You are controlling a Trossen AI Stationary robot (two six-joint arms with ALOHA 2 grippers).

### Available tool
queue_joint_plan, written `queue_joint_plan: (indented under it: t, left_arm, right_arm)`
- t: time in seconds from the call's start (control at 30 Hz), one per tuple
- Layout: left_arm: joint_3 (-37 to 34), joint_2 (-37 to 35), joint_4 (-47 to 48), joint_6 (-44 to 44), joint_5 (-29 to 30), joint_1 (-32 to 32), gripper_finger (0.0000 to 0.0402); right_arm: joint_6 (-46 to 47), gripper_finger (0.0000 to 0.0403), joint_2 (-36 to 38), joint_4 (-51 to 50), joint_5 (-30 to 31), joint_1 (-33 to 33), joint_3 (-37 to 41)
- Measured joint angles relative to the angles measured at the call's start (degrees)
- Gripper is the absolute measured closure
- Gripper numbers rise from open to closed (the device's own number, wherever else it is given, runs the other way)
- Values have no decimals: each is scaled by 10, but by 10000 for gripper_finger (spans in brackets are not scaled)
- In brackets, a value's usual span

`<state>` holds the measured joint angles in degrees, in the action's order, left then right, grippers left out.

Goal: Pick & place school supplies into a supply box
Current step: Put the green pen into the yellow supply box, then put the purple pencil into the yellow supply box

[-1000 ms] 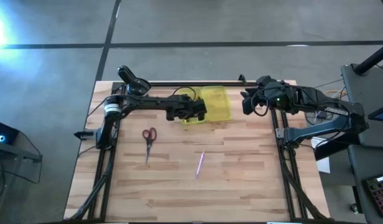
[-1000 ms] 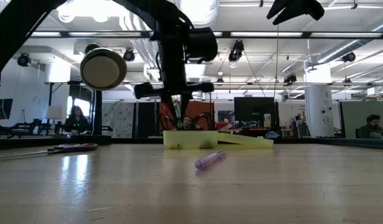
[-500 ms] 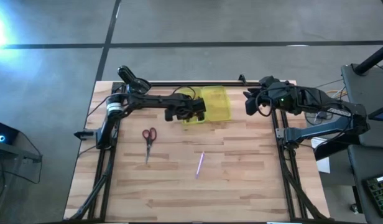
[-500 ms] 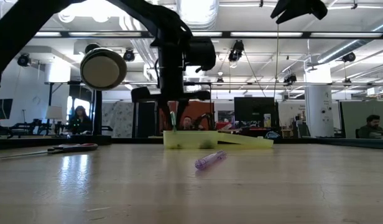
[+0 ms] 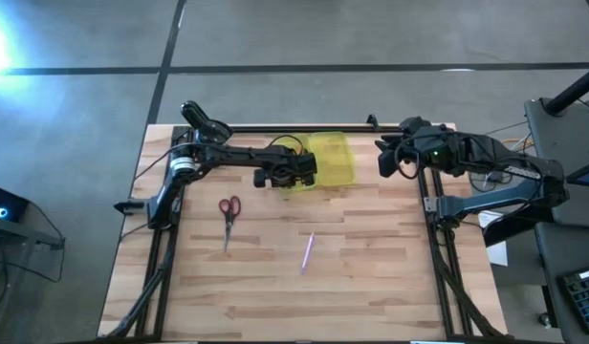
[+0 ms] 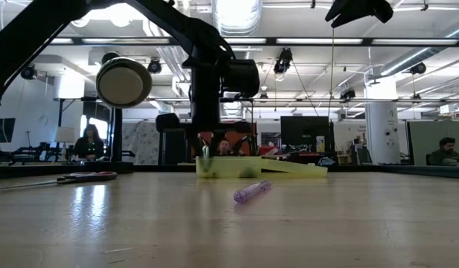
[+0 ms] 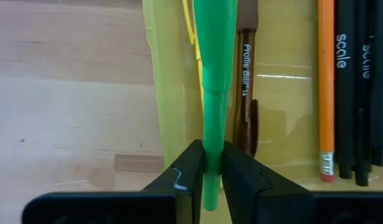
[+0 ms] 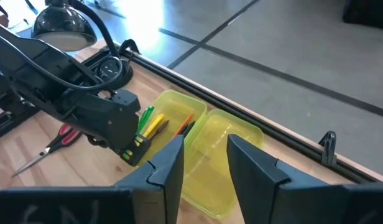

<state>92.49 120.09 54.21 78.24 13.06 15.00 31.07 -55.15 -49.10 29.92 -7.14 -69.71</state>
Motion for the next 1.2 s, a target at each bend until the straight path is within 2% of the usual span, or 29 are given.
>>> queue_joint_plan:
  t: [0.17,0.43,0.73,0.93,1.07,1.2]
  left_arm:
    - [0,0,-1,4,11,0,347]
    - [6,-2,-2,-2,19,0,341]
    - [28,-52,-8,-37,148,-28,339]
    - [27,-105,-30,-114,204,-58,339]
    - [18,-147,-41,-180,211,-80,339]
    - [5,-185,-60,-286,194,-104,339]
  right_arm:
    - [0,288,3,0,-2,0,0]
    - [2,289,4,-1,-2,0,0]
    - [6,292,4,0,-2,0,0]
    - [23,291,2,0,-4,0,6]
    - [49,291,2,1,-4,0,22]
    - [136,291,2,0,-19,0,46]
